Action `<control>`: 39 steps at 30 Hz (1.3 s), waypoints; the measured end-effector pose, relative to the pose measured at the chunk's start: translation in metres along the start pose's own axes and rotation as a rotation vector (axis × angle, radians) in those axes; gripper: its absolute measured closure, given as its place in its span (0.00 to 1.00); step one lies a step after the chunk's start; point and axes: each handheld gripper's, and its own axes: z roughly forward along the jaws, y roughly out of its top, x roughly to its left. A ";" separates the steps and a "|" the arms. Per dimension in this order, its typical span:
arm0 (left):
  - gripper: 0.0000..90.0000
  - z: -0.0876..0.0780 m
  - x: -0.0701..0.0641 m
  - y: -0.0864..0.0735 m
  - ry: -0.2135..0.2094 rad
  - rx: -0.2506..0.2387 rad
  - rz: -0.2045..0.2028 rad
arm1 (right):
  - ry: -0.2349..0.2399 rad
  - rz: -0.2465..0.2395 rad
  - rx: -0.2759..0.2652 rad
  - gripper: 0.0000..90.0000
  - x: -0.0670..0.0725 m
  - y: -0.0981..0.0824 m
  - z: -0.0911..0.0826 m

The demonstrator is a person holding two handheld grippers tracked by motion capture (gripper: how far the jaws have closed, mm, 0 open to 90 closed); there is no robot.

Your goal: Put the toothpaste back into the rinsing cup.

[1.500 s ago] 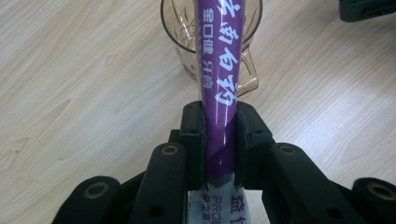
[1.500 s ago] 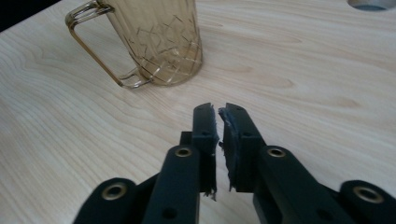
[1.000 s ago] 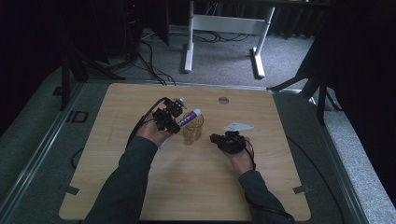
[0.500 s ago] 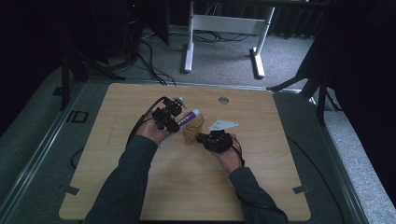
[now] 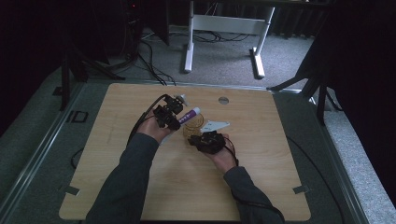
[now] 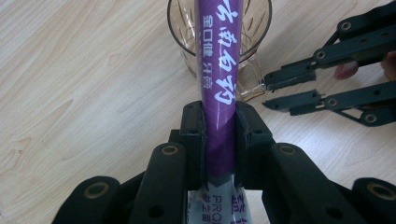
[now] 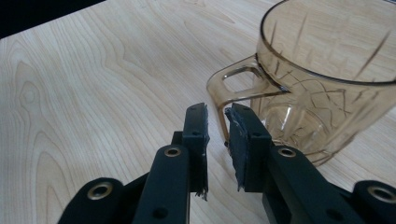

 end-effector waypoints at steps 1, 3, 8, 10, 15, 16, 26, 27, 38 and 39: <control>0.84 0.000 0.000 0.000 0.000 0.002 -0.001 | -0.003 -0.003 0.001 0.85 0.000 0.000 0.001; 0.84 0.000 0.000 0.001 0.001 0.001 -0.002 | -0.009 -0.006 0.005 0.87 0.000 0.001 0.003; 0.84 0.000 0.001 0.001 0.004 0.004 -0.002 | -0.012 -0.020 0.015 0.88 -0.001 0.000 0.007; 0.84 0.000 0.002 0.001 0.003 0.006 -0.004 | -0.014 -0.027 0.018 0.88 -0.001 0.000 0.008; 0.84 -0.001 0.001 0.002 0.007 0.007 -0.005 | -0.012 -0.033 0.014 0.92 -0.001 0.000 0.010; 0.84 -0.001 0.001 0.002 0.007 0.007 -0.005 | -0.012 -0.033 0.014 0.92 -0.001 0.000 0.010; 0.84 0.000 0.004 0.002 0.008 0.009 -0.021 | -0.008 -0.048 0.011 0.98 -0.002 -0.003 0.011; 0.84 0.000 0.004 0.002 0.009 0.009 -0.021 | -0.006 -0.048 0.010 0.96 -0.002 -0.003 0.012; 0.84 0.000 0.003 0.003 0.008 0.007 -0.024 | -0.006 -0.077 -0.009 0.83 0.004 0.000 0.021; 0.84 0.000 0.004 0.003 0.009 0.007 -0.023 | -0.009 -0.082 -0.008 0.83 0.004 0.001 0.023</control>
